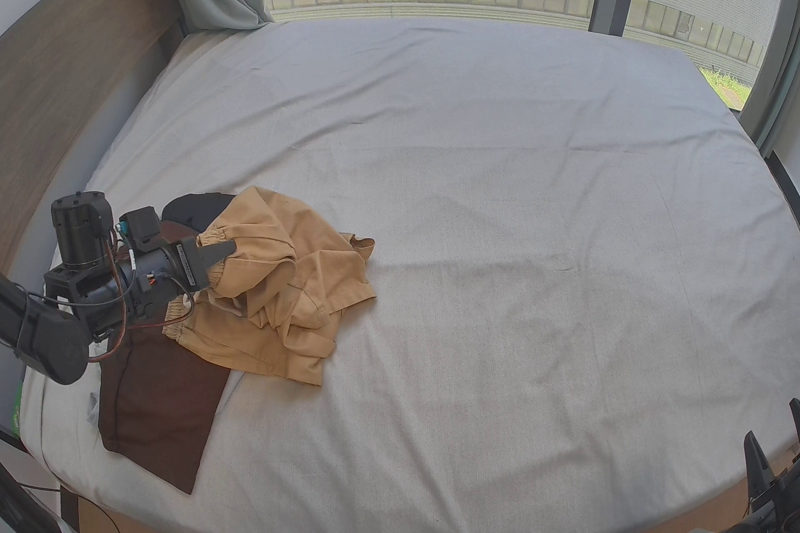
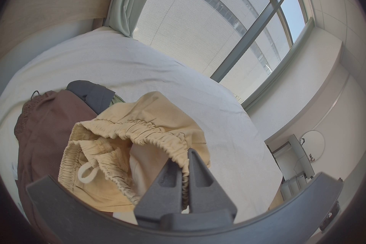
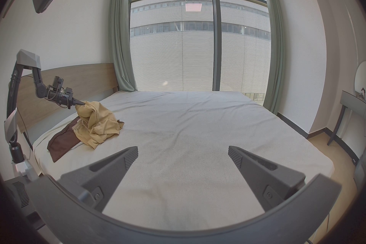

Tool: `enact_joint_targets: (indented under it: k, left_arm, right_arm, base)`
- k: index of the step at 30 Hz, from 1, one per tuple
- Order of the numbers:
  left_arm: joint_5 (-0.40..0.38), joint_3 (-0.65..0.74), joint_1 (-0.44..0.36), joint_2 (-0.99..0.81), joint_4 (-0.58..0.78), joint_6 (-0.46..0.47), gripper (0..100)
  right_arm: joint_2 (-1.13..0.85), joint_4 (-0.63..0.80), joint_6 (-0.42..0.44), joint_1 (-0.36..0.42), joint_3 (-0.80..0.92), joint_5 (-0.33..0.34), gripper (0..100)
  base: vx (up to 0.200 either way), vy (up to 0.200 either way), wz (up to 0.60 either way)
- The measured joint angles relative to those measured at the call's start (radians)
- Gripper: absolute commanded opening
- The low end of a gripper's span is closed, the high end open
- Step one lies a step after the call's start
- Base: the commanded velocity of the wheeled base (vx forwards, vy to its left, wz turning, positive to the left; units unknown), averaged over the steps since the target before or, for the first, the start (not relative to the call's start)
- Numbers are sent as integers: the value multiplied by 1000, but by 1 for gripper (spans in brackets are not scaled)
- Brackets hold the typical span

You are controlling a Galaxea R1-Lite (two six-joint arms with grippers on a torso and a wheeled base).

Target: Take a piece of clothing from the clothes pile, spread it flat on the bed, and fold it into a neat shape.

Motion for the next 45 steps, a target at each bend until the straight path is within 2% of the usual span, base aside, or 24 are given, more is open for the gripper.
enact_joint_targets:
  k: [8, 17, 27, 31, 37, 45]
  left_arm:
    - [-2, 54, 8, -63, -19, 2, 0]
    - [-62, 94, 7, -104, -18, 6, 0]
    - [-68, 137, -38, -164, -14, -6, 0]
    - [-62, 143, -69, -186, -14, -37, 0]
    - [-12, 139, -160, -230, -14, -146, 0]
    - [44, 131, -246, -264, -19, -171, 0]
  right_arm:
    - [0, 0, -1, 0, 0, 0, 100]
    - [0, 0, -2, 0, 0, -1, 100]
    - [0, 0, -2, 0, 0, -1, 100]
    - [0, 0, -2, 0, 0, -1, 100]
    - [0, 0, -2, 0, 0, -1, 100]
    - [0, 0, -1, 0, 0, -1, 100]
  base:
    - [0, 0, 0]
    - [0, 0, 0]
    - [0, 0, 0]
    - [0, 0, 0]
    - [0, 0, 0]
    - [0, 0, 0]
